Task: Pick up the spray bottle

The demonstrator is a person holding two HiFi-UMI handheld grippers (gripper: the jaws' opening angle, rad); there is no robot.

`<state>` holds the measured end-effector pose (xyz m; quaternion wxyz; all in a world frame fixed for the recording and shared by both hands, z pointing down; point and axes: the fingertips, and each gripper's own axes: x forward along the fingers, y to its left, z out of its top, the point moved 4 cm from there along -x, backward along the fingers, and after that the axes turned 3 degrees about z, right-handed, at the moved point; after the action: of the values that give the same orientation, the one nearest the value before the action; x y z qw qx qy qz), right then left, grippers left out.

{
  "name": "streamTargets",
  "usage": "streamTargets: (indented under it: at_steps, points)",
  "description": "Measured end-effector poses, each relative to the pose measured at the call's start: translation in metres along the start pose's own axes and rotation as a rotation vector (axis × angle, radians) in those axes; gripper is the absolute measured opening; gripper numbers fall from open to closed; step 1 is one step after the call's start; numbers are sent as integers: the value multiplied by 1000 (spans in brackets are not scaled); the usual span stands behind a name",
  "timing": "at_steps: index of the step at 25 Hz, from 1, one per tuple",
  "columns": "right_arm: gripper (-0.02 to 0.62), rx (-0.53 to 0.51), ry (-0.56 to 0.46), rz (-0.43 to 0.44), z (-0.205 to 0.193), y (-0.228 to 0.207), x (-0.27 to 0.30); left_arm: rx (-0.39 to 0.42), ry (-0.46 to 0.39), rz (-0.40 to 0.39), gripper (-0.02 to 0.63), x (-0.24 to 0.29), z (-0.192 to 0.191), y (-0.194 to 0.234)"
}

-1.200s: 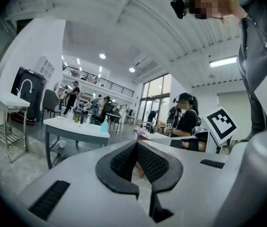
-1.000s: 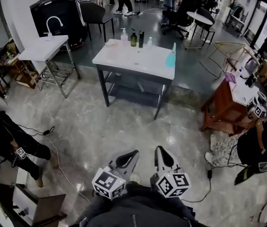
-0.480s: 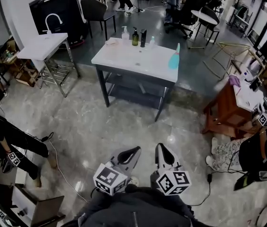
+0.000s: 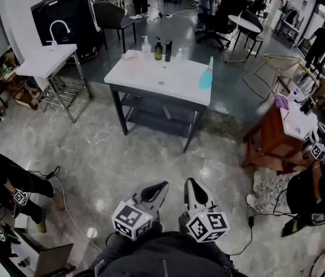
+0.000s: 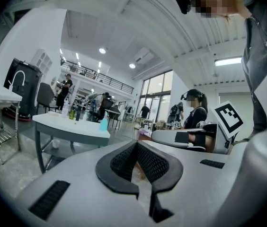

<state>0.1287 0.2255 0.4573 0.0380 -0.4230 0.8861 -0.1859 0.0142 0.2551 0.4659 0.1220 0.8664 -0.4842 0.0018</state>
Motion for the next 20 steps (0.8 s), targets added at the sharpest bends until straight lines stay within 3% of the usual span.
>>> streamTargets:
  at_steps: [11, 20]
  points:
    - [11, 50, -20, -31, -1, -19, 12, 2, 29, -44, 5, 28, -4, 7]
    - [11, 61, -40, -83, 16, -48, 61, 20, 39, -109, 5, 82, 16, 48]
